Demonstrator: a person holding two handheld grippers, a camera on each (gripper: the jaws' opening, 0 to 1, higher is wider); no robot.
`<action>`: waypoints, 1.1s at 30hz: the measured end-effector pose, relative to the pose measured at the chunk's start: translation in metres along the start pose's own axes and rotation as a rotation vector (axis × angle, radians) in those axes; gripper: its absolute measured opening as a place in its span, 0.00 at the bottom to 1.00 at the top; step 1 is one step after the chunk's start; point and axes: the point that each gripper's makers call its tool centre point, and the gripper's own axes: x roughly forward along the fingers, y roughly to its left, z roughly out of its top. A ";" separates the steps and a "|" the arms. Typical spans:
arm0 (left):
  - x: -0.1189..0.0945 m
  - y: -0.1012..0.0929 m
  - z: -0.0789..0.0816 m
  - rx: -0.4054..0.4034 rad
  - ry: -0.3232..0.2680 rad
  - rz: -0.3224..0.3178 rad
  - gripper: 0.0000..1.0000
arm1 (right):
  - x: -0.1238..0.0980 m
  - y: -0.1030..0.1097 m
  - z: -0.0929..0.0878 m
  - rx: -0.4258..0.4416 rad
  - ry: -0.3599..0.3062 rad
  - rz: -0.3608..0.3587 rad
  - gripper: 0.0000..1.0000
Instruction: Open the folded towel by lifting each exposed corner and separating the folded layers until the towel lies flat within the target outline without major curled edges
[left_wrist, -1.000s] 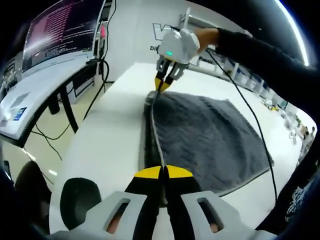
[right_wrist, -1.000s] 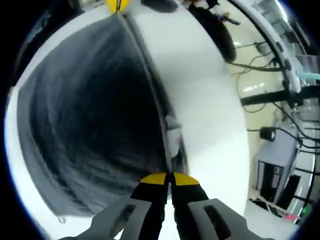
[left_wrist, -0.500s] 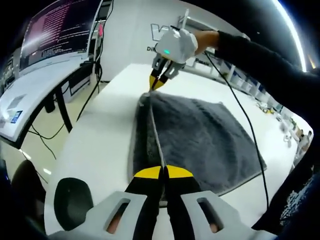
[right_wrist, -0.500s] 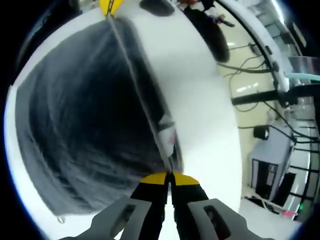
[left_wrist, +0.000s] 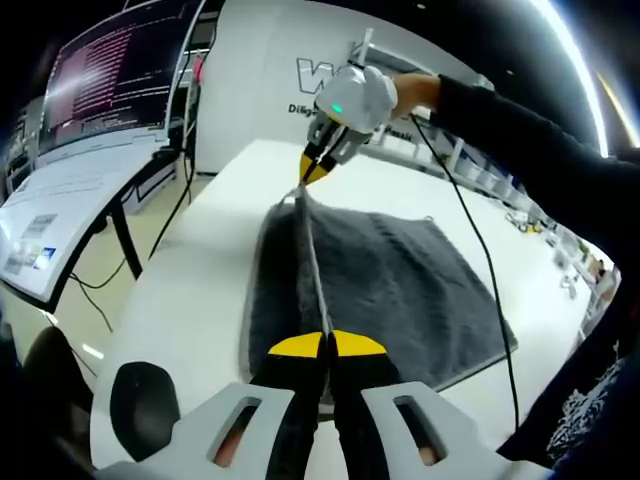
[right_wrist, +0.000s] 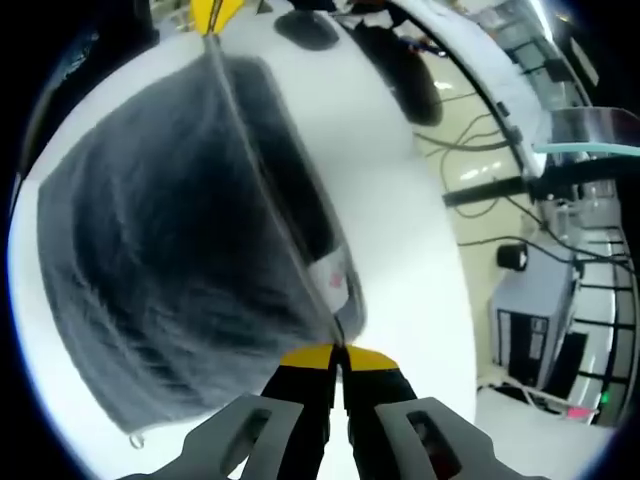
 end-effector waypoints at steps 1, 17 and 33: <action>-0.001 -0.002 0.001 0.003 -0.001 -0.004 0.00 | -0.003 0.000 0.001 0.000 -0.001 -0.005 0.00; -0.016 -0.040 0.020 0.048 -0.066 -0.059 0.00 | -0.038 0.010 -0.006 0.012 0.007 -0.049 0.00; -0.022 -0.069 0.023 0.083 -0.093 -0.127 0.00 | -0.064 0.023 -0.010 0.025 0.014 -0.071 0.00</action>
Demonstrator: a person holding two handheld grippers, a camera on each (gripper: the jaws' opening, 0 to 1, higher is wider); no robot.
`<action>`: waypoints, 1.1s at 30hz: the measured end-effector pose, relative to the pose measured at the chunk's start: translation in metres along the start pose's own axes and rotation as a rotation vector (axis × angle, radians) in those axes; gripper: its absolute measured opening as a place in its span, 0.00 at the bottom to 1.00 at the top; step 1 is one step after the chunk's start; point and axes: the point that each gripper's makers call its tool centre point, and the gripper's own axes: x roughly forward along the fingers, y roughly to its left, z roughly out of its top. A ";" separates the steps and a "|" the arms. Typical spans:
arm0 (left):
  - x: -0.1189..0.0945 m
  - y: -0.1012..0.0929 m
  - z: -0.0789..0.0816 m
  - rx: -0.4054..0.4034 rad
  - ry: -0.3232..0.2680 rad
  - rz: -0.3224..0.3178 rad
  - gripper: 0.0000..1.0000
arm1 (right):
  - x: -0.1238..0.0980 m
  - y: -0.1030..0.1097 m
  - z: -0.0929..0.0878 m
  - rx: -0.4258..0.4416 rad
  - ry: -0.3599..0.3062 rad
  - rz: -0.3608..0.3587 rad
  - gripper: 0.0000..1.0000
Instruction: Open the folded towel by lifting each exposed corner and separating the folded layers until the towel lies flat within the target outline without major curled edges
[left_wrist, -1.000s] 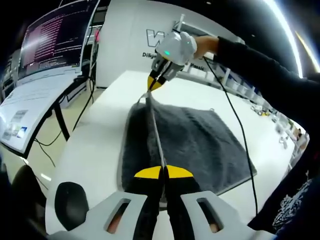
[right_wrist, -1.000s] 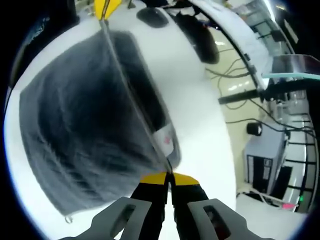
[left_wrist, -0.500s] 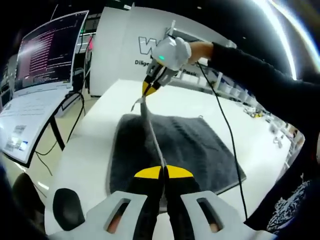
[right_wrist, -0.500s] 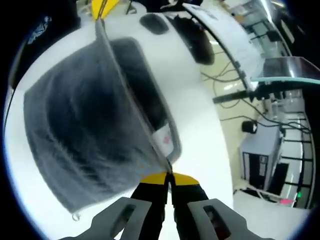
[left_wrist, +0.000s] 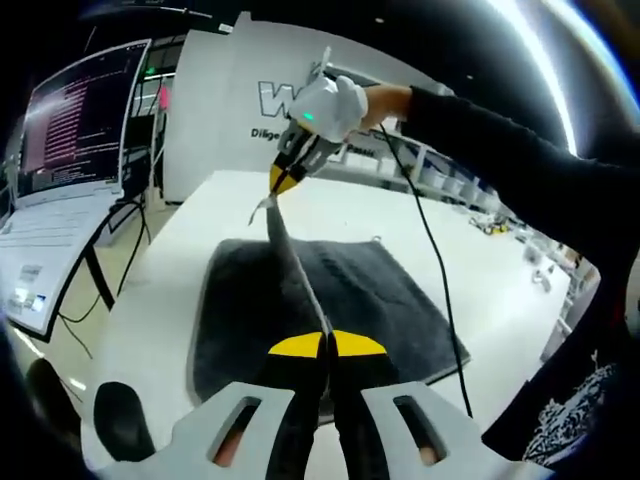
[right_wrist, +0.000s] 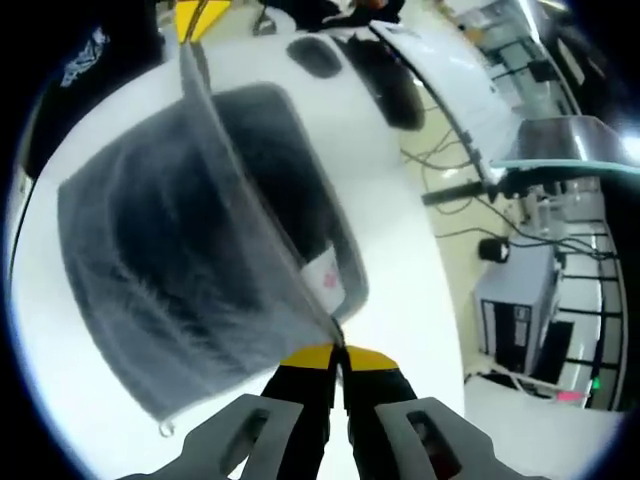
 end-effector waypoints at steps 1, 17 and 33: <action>0.000 0.000 0.000 0.001 0.000 -0.004 0.00 | 0.000 0.000 0.000 0.001 0.000 -0.001 0.00; 0.004 -0.024 0.014 0.023 -0.018 -0.086 0.00 | -0.021 0.006 -0.007 0.015 0.019 -0.043 0.00; 0.010 -0.070 0.024 0.079 -0.040 -0.151 0.00 | -0.047 0.031 -0.027 0.047 0.048 -0.067 0.00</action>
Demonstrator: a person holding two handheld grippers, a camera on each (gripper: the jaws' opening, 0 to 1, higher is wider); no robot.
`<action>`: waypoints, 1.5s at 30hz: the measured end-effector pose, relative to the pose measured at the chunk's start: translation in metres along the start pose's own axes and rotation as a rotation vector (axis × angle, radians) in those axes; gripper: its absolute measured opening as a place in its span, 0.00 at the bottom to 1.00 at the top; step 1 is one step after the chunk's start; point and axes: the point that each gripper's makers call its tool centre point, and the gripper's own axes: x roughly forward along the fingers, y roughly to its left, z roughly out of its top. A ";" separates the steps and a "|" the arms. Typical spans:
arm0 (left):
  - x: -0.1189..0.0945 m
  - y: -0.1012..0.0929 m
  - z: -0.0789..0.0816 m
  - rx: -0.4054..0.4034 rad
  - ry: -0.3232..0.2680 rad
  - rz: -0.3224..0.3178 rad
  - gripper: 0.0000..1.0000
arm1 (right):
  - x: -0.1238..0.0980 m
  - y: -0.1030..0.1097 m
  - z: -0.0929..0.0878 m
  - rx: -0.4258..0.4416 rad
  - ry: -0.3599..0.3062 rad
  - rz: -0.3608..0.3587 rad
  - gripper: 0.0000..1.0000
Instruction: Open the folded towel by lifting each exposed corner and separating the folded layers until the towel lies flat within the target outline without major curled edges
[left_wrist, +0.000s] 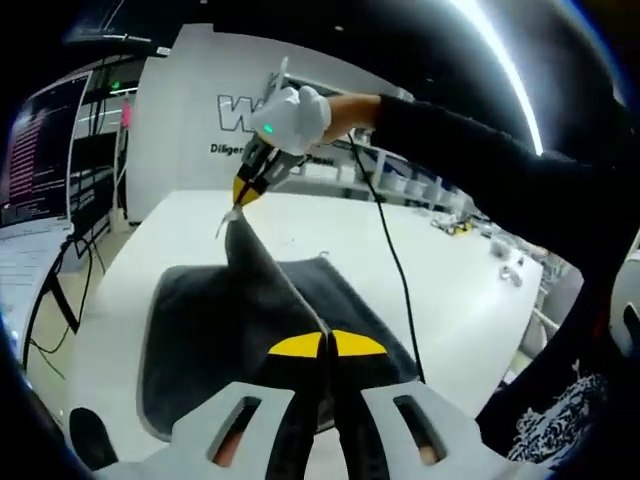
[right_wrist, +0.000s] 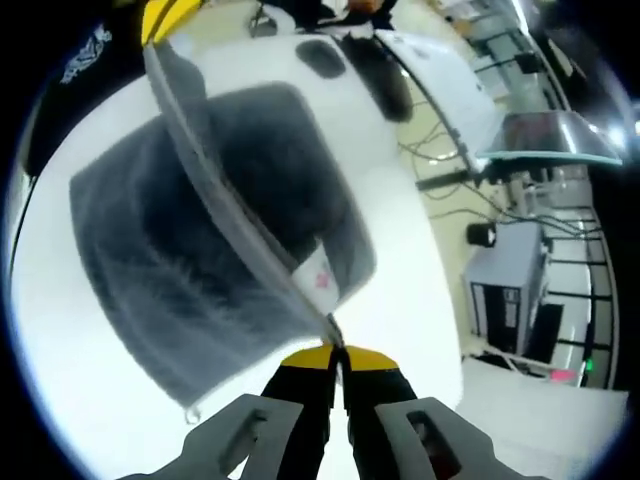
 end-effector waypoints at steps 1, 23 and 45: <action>0.001 -0.002 0.000 0.004 0.001 -0.001 0.00 | -0.001 0.001 -0.001 0.001 0.001 -0.002 0.00; 0.012 -0.046 0.000 0.052 0.015 -0.058 0.00 | -0.024 0.026 -0.019 0.039 0.034 -0.040 0.00; 0.018 -0.079 0.002 0.082 0.013 -0.106 0.00 | -0.046 0.044 -0.027 0.058 0.054 -0.068 0.00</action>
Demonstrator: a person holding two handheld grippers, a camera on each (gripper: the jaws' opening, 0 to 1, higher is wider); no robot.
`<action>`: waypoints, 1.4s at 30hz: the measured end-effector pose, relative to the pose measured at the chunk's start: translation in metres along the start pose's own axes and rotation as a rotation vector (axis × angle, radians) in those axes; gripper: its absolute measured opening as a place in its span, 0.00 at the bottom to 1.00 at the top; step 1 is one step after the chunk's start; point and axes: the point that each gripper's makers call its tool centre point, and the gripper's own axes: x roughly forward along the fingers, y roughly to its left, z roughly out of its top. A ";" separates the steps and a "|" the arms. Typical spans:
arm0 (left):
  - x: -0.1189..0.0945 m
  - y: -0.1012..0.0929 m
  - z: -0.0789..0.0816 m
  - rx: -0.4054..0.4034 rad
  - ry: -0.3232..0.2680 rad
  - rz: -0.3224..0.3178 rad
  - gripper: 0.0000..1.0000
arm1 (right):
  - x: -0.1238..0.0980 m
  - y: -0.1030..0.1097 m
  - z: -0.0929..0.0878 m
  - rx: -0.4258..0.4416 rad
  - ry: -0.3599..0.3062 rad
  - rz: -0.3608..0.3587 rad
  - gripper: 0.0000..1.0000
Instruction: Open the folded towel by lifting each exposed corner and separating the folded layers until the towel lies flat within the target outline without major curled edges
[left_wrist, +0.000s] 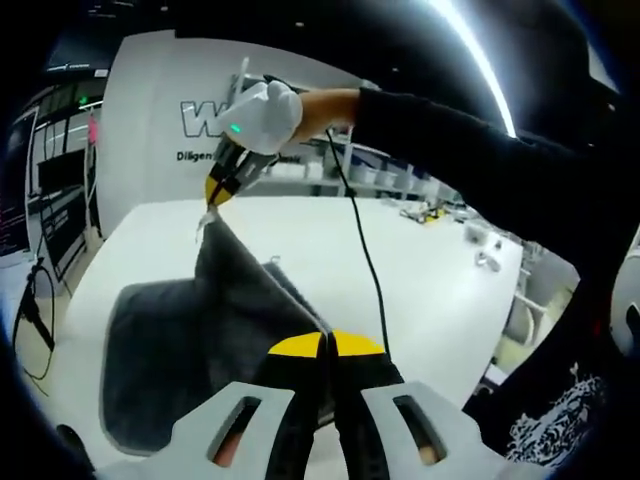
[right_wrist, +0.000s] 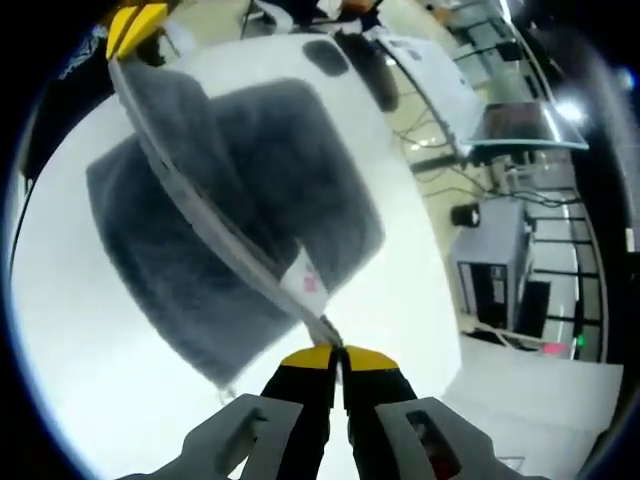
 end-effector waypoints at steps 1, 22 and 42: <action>0.001 -0.001 0.000 0.002 -0.001 -0.002 0.00 | 0.000 0.002 -0.001 -0.001 0.005 0.001 0.00; 0.013 -0.025 0.006 0.021 -0.005 -0.052 0.00 | -0.017 0.020 -0.019 0.018 0.029 -0.010 0.00; 0.030 -0.060 0.012 0.064 -0.009 -0.110 0.00 | -0.047 0.043 -0.035 0.048 0.052 -0.042 0.00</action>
